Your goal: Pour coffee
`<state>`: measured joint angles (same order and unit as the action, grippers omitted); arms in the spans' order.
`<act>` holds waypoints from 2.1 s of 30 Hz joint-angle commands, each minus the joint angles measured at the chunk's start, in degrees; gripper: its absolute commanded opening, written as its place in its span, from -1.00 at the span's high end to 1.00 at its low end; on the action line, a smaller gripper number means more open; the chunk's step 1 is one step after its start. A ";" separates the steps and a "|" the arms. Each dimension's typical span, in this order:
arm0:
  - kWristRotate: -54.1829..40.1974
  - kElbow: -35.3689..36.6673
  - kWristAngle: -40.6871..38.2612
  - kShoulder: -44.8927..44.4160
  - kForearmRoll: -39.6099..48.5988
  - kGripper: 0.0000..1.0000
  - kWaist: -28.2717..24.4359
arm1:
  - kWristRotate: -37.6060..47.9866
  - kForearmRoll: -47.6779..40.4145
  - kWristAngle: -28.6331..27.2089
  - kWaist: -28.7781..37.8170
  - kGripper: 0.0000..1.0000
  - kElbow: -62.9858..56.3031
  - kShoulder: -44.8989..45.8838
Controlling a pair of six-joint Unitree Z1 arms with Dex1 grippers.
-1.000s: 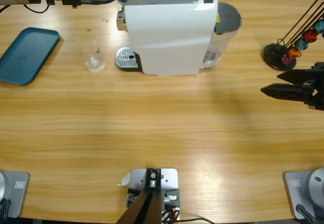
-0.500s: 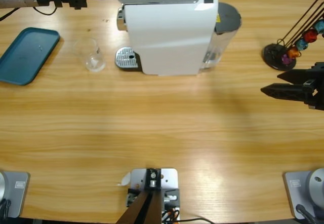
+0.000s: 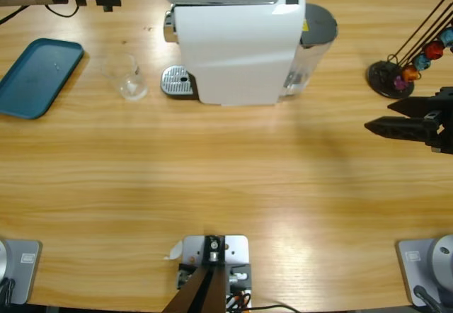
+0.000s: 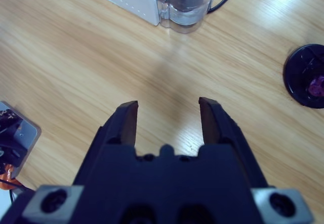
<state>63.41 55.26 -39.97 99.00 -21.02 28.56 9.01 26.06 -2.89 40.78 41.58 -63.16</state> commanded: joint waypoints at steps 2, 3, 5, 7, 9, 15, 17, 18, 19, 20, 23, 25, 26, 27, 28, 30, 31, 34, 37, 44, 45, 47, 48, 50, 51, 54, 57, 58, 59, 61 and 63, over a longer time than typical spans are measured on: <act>0.58 7.49 -0.81 -2.64 3.55 1.00 1.78 | -0.13 -0.66 -0.72 -0.43 0.01 -1.95 -0.49; 0.58 7.83 -0.74 -2.55 3.77 1.00 1.99 | -0.13 -0.66 -0.72 -0.43 0.01 -1.95 -0.47; 0.58 8.02 -0.72 -2.50 3.83 1.00 2.20 | -0.13 -0.66 -0.72 -0.43 0.01 -1.95 -0.47; 0.37 7.86 -0.63 -2.80 4.34 1.00 2.25 | -0.13 -0.68 -0.72 -0.43 0.01 -1.95 -0.42; -1.66 7.93 0.85 -4.22 7.06 1.00 2.23 | -0.13 -0.66 -0.81 -0.43 0.01 -1.95 -0.42; -21.41 13.10 18.39 -14.61 32.04 0.96 3.32 | -0.13 -0.66 -1.31 -0.43 0.01 -1.95 -0.35; -28.25 15.51 26.00 -17.90 39.58 -0.31 4.19 | -0.11 -0.66 -1.98 -0.43 0.01 -1.95 -0.47; -31.64 16.21 31.12 -19.69 42.45 -0.67 5.17 | 0.03 -0.66 -2.60 -0.43 -0.05 -1.95 -0.47; -34.91 16.53 36.35 -21.54 44.78 -0.86 6.38 | 0.36 -0.66 -3.18 -0.43 -0.14 -1.95 -0.47; -38.04 16.32 41.17 -23.15 46.30 -0.93 7.51 | 0.80 -0.61 -3.92 -0.43 -0.14 -1.95 -0.50; -43.32 13.01 46.79 -26.97 47.81 -0.94 8.26 | 4.16 0.04 -6.76 -0.57 -0.14 -1.77 -0.54; -43.65 8.37 47.09 -31.47 47.79 -0.92 7.63 | 5.05 2.52 -7.87 -4.62 -0.15 -0.45 0.09; -43.70 6.07 47.09 -33.75 47.28 -0.91 7.45 | 5.05 4.37 -7.31 -7.75 -0.17 0.81 0.41; -43.70 4.10 47.09 -35.55 46.73 -0.91 7.38 | 5.05 5.81 -6.62 -10.14 -0.28 2.08 0.41; -43.79 2.48 47.09 -36.85 46.45 -0.91 7.38 | 4.77 6.65 -5.43 -12.00 -0.35 3.45 0.46; -44.25 -0.29 47.34 -37.99 45.57 -0.89 7.38 | 0.52 6.44 0.25 -12.74 -0.73 5.72 -0.36; -44.55 -1.24 47.36 -38.13 45.59 -0.89 7.38 | -0.29 7.13 1.44 -12.05 -0.87 7.27 -2.67; -46.88 -2.97 47.27 -40.40 45.54 -0.84 7.38 | 2.29 9.53 0.06 -12.28 -0.90 10.62 -6.08; -47.32 -3.62 47.09 -42.65 45.96 -0.84 7.38 | 5.16 3.10 -2.40 -17.34 -0.67 9.48 -1.05; -53.04 -7.85 46.65 -45.57 49.25 -0.93 7.40 | 5.23 -2.24 -14.11 -19.52 -0.35 3.50 2.75; -53.04 -8.24 46.65 -45.65 49.32 -0.91 7.38 | 5.18 -3.23 -14.27 -20.68 -0.36 2.13 3.45; -52.98 -9.40 46.64 -45.41 49.25 -0.86 7.40 | 5.07 -4.62 -14.23 -22.27 -0.35 0.34 4.66; -52.95 -10.00 46.55 -45.53 49.23 -0.83 7.42 | 4.88 -5.06 -14.32 -22.76 -0.35 -0.10 5.38; -52.76 -11.47 46.55 -46.39 49.02 -0.78 7.40 | 4.53 -6.34 -14.74 -23.30 -0.28 -0.82 6.62; -52.26 -12.55 46.53 -47.03 48.77 -0.78 7.38 | 4.35 -7.32 -15.03 -23.37 -0.19 -1.38 6.77; -50.82 -16.70 46.34 -49.14 47.67 -0.77 7.70 | 3.72 -10.08 -15.38 -23.37 -0.19 -2.58 6.33; -50.51 -17.61 46.30 -49.42 46.24 -0.77 8.53 | 3.09 -12.97 -15.31 -23.37 -0.19 -3.77 4.80; -50.61 -18.15 46.32 -49.35 45.12 -0.77 8.53 | 2.93 -13.56 -15.17 -23.37 -0.19 -3.83 3.86; -50.80 -18.52 46.30 -49.40 44.13 -0.77 8.53 | 2.70 -13.93 -14.96 -23.37 -0.19 -3.81 2.89; -51.12 -19.37 46.21 -49.38 42.20 -0.77 8.53 | 2.19 -14.88 -14.80 -23.37 -0.19 -3.79 0.99; -51.42 -20.58 45.92 -49.52 39.53 -0.57 8.53 | 1.49 -16.31 -15.04 -23.65 -0.19 -3.77 -0.64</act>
<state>12.24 39.25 6.50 50.77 24.37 36.59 12.62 13.16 -17.06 18.32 39.98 -58.28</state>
